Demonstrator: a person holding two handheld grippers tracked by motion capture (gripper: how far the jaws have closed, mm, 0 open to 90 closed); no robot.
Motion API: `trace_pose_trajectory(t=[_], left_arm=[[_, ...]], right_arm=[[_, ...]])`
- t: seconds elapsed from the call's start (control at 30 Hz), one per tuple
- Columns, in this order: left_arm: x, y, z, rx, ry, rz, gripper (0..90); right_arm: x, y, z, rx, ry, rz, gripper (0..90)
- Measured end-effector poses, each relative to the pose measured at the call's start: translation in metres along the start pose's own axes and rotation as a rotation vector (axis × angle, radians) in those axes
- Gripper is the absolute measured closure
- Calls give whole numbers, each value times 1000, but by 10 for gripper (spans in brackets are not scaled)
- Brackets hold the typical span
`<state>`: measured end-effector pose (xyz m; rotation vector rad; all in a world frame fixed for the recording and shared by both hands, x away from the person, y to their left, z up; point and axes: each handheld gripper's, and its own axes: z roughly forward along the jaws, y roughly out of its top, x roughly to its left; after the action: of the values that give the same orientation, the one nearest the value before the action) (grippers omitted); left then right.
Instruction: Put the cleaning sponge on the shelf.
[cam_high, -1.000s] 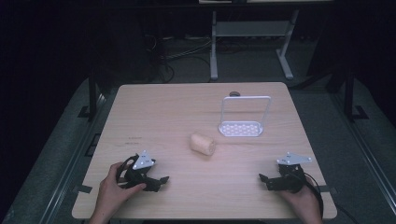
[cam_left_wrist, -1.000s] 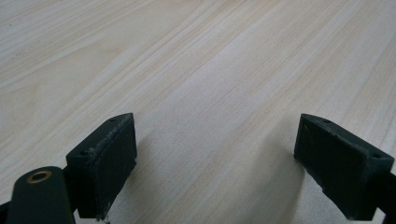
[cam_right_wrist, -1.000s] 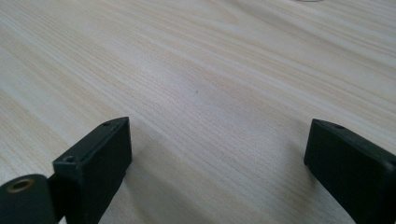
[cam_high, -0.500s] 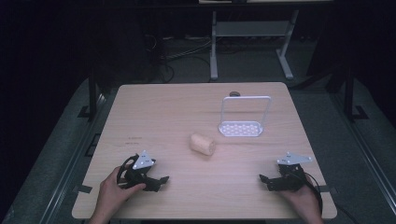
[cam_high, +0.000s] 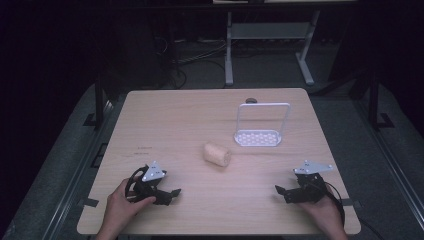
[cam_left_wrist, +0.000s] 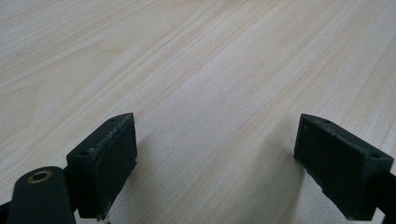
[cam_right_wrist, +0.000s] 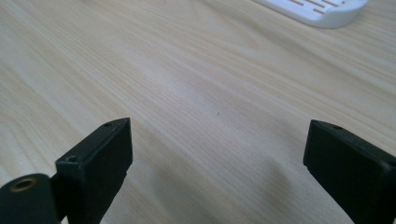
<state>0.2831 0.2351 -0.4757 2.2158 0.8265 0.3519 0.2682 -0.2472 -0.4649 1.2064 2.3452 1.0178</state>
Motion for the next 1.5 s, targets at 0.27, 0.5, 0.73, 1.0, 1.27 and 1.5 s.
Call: trace_pose_trajectory(t=[0.27, 0.5, 0.73, 1.0, 1.27, 1.5], left_arm=[[0, 0, 0, 0, -1, 0, 126], [0, 0, 0, -1, -1, 0, 127], [0, 0, 0, 0, 0, 0, 127], [0, 0, 0, 3, -1, 3, 127], [0, 0, 0, 3, 0, 3, 127], [0, 0, 0, 3, -1, 3, 127]], right_arm=[[3, 5, 5, -14, 36, -13, 82], [5, 17, 10, -23, 57, -44, 82], [6, 29, 13, -30, 61, -65, 82], [8, 40, 18, -44, 69, -81, 82], [8, 48, 21, -53, 84, -90, 83], [9, 55, 24, -54, 95, -100, 82]])
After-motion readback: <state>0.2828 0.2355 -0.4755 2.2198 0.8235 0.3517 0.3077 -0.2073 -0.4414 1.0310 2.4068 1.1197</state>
